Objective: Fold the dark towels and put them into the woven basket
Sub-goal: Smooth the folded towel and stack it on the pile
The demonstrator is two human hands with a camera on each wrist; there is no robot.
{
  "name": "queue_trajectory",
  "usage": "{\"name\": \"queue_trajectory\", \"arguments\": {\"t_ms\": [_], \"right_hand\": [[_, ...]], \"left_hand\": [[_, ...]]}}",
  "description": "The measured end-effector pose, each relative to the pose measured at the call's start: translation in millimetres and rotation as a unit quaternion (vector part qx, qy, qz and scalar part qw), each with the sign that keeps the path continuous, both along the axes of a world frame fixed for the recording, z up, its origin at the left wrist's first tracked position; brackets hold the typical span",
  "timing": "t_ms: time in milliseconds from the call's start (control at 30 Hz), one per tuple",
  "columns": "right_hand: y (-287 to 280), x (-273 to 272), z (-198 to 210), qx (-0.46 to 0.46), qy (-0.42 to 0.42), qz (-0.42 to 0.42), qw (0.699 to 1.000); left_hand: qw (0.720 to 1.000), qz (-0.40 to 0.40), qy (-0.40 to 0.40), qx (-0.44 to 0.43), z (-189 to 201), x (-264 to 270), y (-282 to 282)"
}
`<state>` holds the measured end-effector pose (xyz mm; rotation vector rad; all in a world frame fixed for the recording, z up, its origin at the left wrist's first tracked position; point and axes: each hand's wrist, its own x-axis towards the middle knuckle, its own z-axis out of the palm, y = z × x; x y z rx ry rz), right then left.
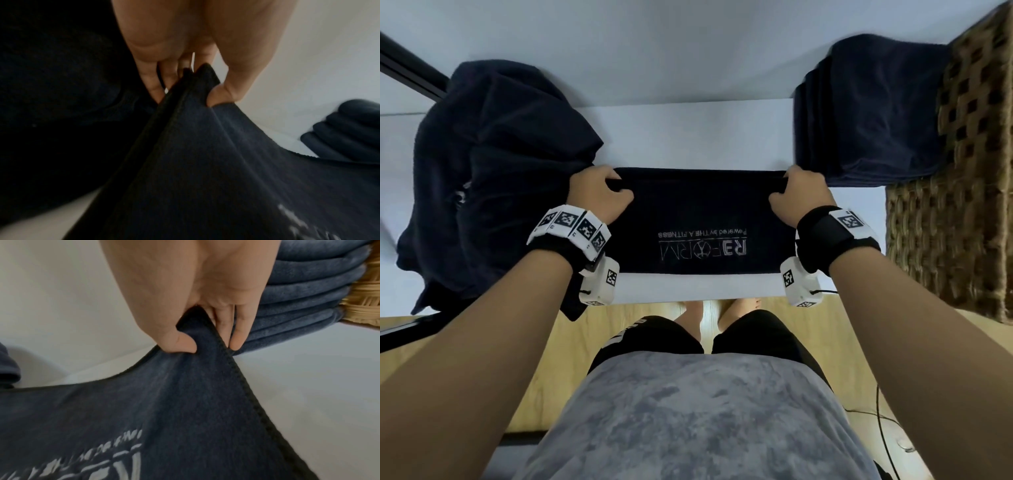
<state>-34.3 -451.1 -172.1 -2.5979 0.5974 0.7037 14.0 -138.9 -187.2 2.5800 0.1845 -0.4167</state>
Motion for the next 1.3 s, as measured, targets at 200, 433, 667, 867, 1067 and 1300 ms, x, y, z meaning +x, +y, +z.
{"name": "queue_trajectory", "arguments": {"t_ms": [200,433,667,867,1067,1300], "right_hand": [[-1.8,-7.5,-1.5,0.013,-0.035,-0.048,0.998],[13.5,-42.9,-5.9,-0.067,-0.078,-0.065,0.993],[10.6,-67.2,-17.9,0.071,0.085,0.006,0.994],[1.9,-73.1,-22.4,0.061,0.120,0.040,0.990],[-11.0,-75.5,-25.3,0.094,0.116,0.026,0.988],[-9.9,-70.6,-28.8,0.154,0.109,0.015,0.982]], "left_hand": [[0.999,0.045,0.011,-0.013,-0.8,-3.6,-6.0],[0.983,0.100,0.116,0.102,-14.3,-33.1,-8.9],[0.976,0.121,0.133,0.123,-20.9,-47.1,-12.7],[0.961,0.155,0.183,0.137,-24.2,-51.8,-14.4],[0.966,0.140,0.200,0.090,-31.4,-55.0,-2.3],[0.962,0.145,0.221,-0.063,-7.2,-59.9,3.8]]}}
